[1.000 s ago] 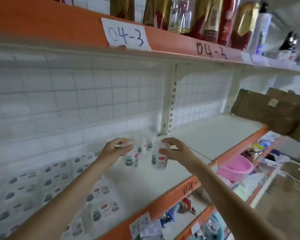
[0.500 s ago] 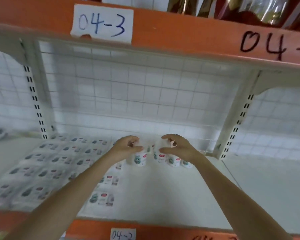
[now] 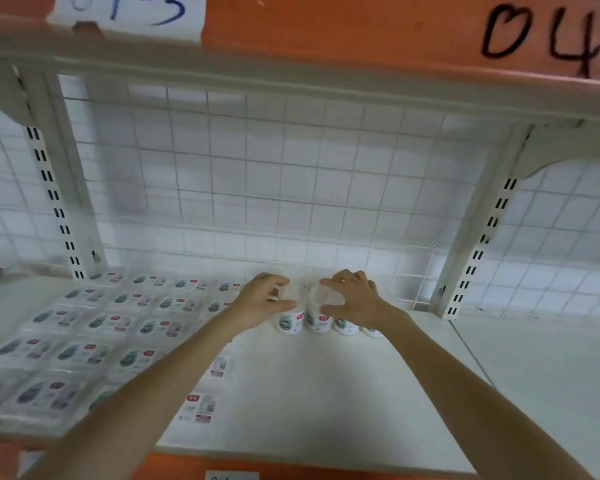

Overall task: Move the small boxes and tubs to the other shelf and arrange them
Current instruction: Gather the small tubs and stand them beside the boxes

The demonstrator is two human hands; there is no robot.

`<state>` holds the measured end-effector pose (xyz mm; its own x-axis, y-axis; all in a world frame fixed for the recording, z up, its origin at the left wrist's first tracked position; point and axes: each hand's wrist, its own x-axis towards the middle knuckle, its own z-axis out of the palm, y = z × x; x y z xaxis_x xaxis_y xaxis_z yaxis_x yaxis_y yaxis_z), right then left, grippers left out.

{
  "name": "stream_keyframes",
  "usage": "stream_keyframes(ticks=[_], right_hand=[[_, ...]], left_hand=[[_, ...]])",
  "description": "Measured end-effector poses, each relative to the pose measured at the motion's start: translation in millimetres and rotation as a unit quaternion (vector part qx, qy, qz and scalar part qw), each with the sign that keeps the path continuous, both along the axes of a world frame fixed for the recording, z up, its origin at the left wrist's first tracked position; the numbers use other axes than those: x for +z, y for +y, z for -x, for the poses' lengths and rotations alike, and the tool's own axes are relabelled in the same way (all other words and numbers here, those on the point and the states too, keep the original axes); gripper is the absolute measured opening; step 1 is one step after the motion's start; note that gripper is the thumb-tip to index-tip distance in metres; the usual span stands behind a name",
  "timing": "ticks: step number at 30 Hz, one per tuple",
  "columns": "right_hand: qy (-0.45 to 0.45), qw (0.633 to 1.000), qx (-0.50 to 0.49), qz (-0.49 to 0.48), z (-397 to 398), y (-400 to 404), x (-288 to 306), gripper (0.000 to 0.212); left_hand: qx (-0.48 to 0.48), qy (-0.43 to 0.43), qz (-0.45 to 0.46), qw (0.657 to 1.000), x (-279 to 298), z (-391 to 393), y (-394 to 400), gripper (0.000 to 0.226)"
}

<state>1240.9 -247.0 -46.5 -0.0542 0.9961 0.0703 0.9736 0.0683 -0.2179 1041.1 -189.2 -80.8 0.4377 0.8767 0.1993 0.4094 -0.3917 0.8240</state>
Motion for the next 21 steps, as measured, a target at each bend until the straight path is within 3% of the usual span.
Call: stream_keyframes(ticks=[5,11,16,21], right_hand=[[0.022,0.999,0.008,-0.024,-1.3,0.6,-1.1,0.047],[-0.043,0.997,-0.008,-0.063,3.2,5.6,-3.7,0.04],[0.041,0.999,0.019,-0.021,1.2,6.5,2.9,0.038],[-0.016,0.999,0.002,-0.045,0.9,8.0,-0.1,0.04]], left_hand=[[0.022,-0.03,-0.017,0.999,-6.5,-3.0,6.2,0.05],[0.033,-0.075,-0.006,0.997,-10.9,-6.1,7.4,0.047],[0.035,-0.082,-0.009,0.996,-13.6,-7.8,8.2,0.047],[0.034,-0.081,-0.01,0.996,-14.6,-7.9,7.7,0.046]])
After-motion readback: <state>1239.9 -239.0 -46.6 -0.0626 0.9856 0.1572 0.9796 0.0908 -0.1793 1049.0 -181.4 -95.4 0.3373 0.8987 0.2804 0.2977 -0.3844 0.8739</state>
